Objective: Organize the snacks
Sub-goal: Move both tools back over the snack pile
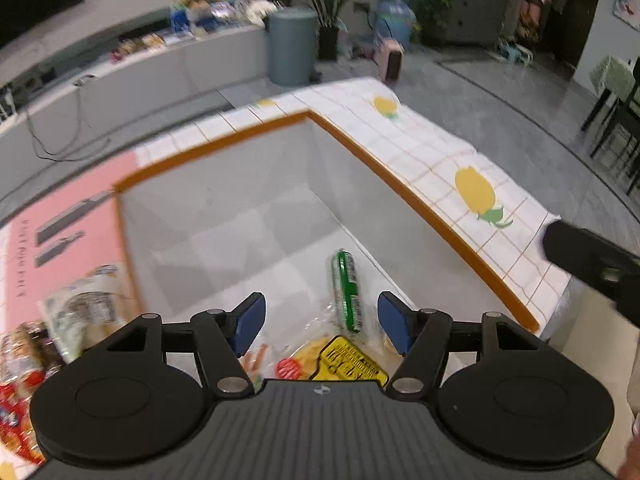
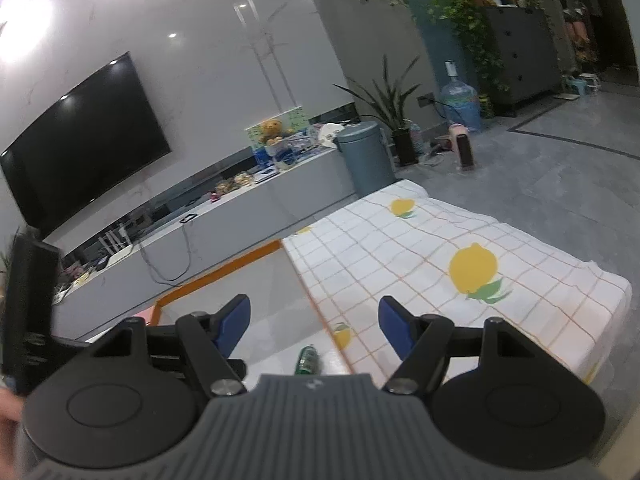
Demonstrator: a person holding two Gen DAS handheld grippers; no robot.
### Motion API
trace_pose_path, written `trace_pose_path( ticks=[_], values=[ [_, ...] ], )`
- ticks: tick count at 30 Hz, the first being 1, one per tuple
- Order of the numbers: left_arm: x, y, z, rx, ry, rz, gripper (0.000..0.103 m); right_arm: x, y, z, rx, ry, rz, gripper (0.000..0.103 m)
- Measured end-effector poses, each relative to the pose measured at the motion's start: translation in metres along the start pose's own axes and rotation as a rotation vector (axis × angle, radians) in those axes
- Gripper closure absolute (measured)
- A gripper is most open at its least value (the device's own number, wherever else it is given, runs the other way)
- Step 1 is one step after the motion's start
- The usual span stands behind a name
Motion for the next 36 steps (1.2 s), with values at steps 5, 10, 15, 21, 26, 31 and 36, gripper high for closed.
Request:
trace_pose_path(
  ticks=[5, 10, 15, 21, 26, 31, 36],
  values=[
    [0.002, -0.018, -0.039, 0.048, 0.062, -0.033, 0.027, -0.004, -0.021, -0.001, 0.041, 0.0, -0.033, 0.033],
    [-0.002, -0.047, -0.075, 0.095, 0.106, -0.107, 0.027, -0.011, -0.055, -0.004, 0.098, 0.001, -0.104, 0.034],
    [-0.013, -0.082, -0.11, 0.153, 0.156, -0.181, 0.027, -0.023, -0.093, -0.01, 0.184, -0.007, -0.141, 0.034],
    [-0.036, -0.12, -0.137, 0.209, 0.185, -0.259, 0.027, -0.045, -0.136, -0.015, 0.266, -0.01, -0.226, 0.038],
    [-0.062, -0.148, -0.145, 0.251, 0.175, -0.326, 0.027, -0.072, -0.171, -0.014, 0.35, -0.034, -0.236, 0.041],
    [-0.09, -0.173, -0.151, 0.281, 0.171, -0.416, 0.027, -0.105, -0.207, -0.017, 0.426, -0.076, -0.279, 0.041],
    [-0.116, -0.193, -0.156, 0.311, 0.182, -0.48, 0.027, -0.141, -0.233, -0.015, 0.453, -0.134, -0.353, 0.046]
  ],
)
Point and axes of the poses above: each gripper's, at about its wrist camera, not at the fingertips, and z roughly the way its jaws point, y to its right, x to its top, the point moved 10 cm from there along z, roughly the way its jaws point, and after that the axes turned 6 degrees about y, right-handed, at the moved point
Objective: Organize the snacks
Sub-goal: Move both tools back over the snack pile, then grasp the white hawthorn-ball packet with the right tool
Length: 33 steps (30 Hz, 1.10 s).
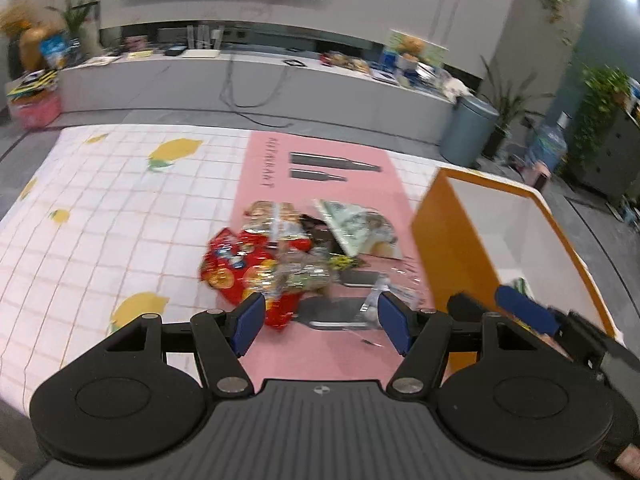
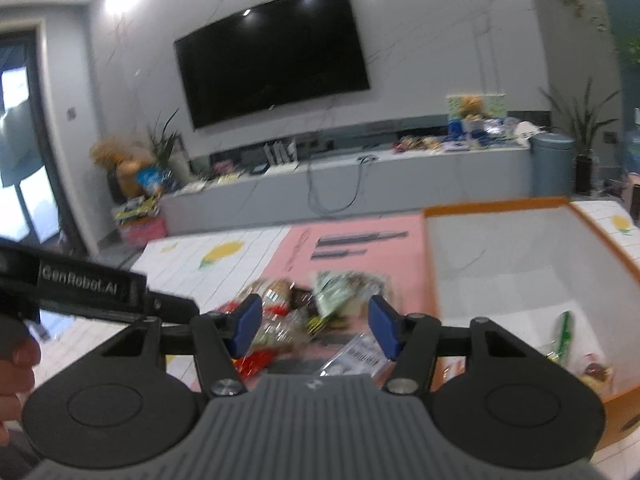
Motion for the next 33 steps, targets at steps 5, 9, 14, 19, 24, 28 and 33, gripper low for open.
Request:
trace_pose_path(
  ticks=[5, 9, 14, 19, 24, 28, 33],
  values=[
    [-0.016, -0.019, 0.01, 0.004, -0.031, -0.031, 0.027, -0.015, -0.016, 0.016, 0.006, -0.036, -0.079, 0.046],
    [-0.031, -0.036, 0.026, 0.006, -0.071, -0.075, 0.027, -0.025, -0.017, 0.027, -0.007, -0.06, -0.101, 0.046],
    [-0.04, -0.059, 0.036, 0.038, -0.106, -0.085, 0.027, -0.042, -0.014, 0.04, -0.022, -0.091, -0.095, 0.046],
    [-0.041, -0.074, 0.042, 0.063, -0.126, -0.102, 0.027, -0.06, -0.014, 0.059, -0.06, -0.14, -0.137, 0.045],
    [-0.039, -0.078, 0.044, 0.055, -0.131, -0.138, 0.027, -0.082, 0.0, 0.078, -0.119, -0.216, -0.045, 0.035],
    [-0.04, -0.074, 0.044, 0.046, -0.139, -0.144, 0.027, -0.092, 0.018, 0.088, -0.21, -0.234, 0.047, 0.025],
    [-0.04, -0.071, 0.044, 0.04, -0.138, -0.148, 0.027, -0.101, 0.017, 0.101, -0.286, -0.237, 0.141, 0.003]
  ],
)
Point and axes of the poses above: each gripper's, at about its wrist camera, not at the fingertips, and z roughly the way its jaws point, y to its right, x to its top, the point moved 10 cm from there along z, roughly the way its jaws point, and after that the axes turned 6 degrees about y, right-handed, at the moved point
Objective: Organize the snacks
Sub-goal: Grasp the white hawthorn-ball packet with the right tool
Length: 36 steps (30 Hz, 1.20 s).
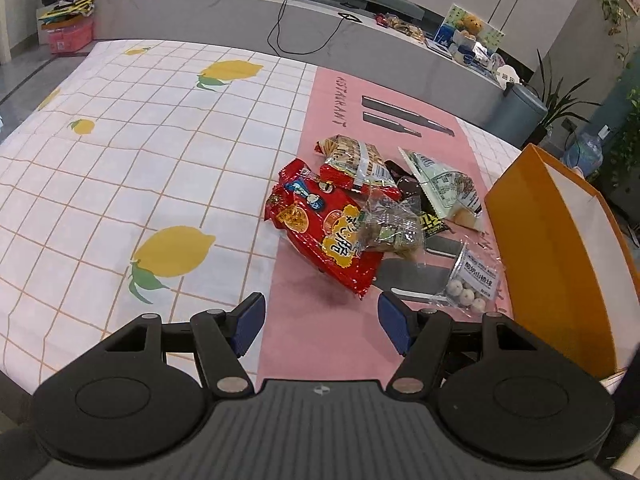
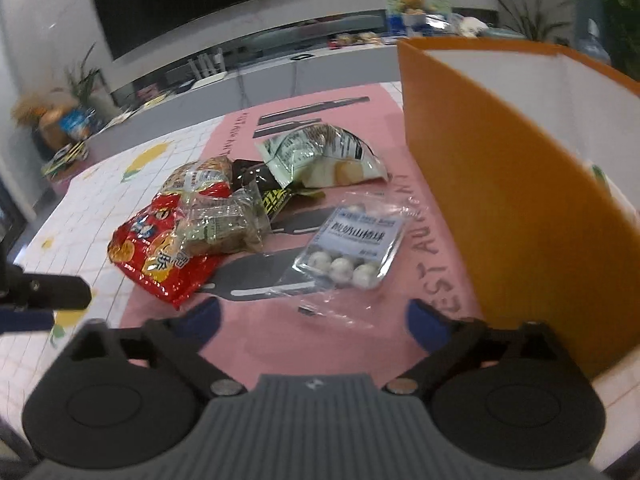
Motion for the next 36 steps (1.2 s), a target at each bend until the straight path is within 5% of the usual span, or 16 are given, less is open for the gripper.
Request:
trace_pose_path(
  ticks=[11, 18, 22, 36],
  values=[
    [0.002, -0.006, 0.002, 0.029, 0.005, -0.023, 0.027, 0.007, 0.004, 0.037, -0.294, 0.097, 0.017, 0.003],
    [0.006, -0.012, 0.001, 0.044, 0.009, -0.036, 0.027, 0.014, 0.0, 0.044, -0.286, 0.119, 0.013, 0.006],
    [0.006, -0.011, -0.001, 0.043, 0.013, -0.025, 0.027, 0.01, -0.015, 0.039, -0.244, 0.145, -0.077, 0.033],
    [0.003, -0.012, -0.006, 0.021, 0.01, -0.033, 0.027, -0.003, -0.011, 0.011, -0.152, 0.071, -0.159, 0.048]
  ],
)
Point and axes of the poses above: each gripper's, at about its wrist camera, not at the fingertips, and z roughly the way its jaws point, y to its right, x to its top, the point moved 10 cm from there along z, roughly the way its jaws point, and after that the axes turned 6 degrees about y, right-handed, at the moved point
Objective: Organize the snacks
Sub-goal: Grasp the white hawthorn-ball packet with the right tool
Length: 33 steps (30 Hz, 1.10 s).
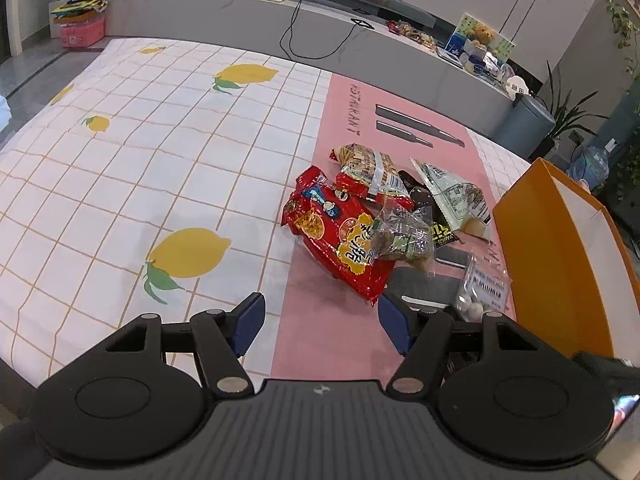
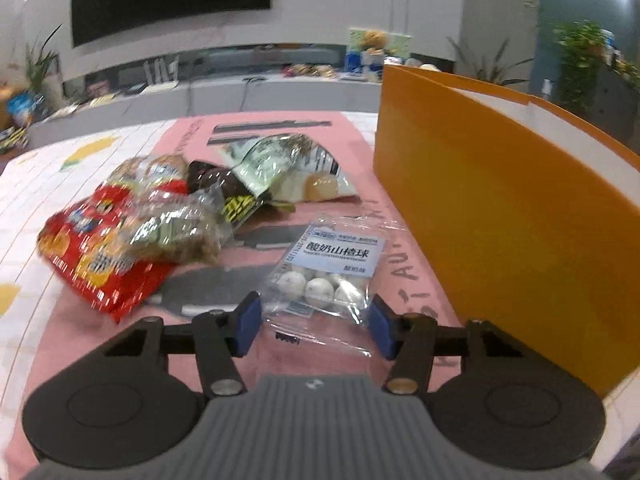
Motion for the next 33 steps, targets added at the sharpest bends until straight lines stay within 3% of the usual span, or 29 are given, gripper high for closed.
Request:
trace_pose_path(
  ticks=[9, 12, 14, 17, 22, 26, 31, 33],
  values=[
    [-0.001, 0.002, -0.004, -0.025, 0.0, -0.014, 0.027, -0.025, 0.011, -0.041, 0.189, -0.121, -0.066, 0.045],
    [-0.001, 0.002, -0.005, -0.029, -0.002, -0.017, 0.027, -0.03, 0.016, -0.051, 0.257, -0.13, -0.035, 0.036],
    [-0.001, 0.002, -0.005, -0.032, -0.003, -0.019, 0.027, -0.027, 0.019, -0.054, 0.295, -0.115, 0.015, 0.015],
    [0.0, 0.002, -0.006, -0.037, -0.001, -0.021, 0.027, -0.019, 0.013, -0.055, 0.339, -0.088, 0.049, 0.01],
    [-0.001, 0.004, -0.004, -0.038, -0.013, -0.023, 0.027, -0.017, 0.009, -0.042, 0.201, -0.053, 0.092, 0.007],
    [-0.004, 0.008, 0.0, -0.06, -0.031, -0.034, 0.027, -0.022, 0.009, -0.03, 0.027, 0.004, 0.1, 0.011],
    [-0.006, 0.012, 0.002, -0.039, -0.025, 0.003, 0.027, -0.018, 0.011, -0.021, -0.033, 0.04, 0.03, 0.02],
    [-0.006, 0.014, 0.002, -0.043, -0.022, 0.01, 0.027, -0.017, 0.012, -0.018, -0.015, 0.04, 0.029, 0.027]
  ],
)
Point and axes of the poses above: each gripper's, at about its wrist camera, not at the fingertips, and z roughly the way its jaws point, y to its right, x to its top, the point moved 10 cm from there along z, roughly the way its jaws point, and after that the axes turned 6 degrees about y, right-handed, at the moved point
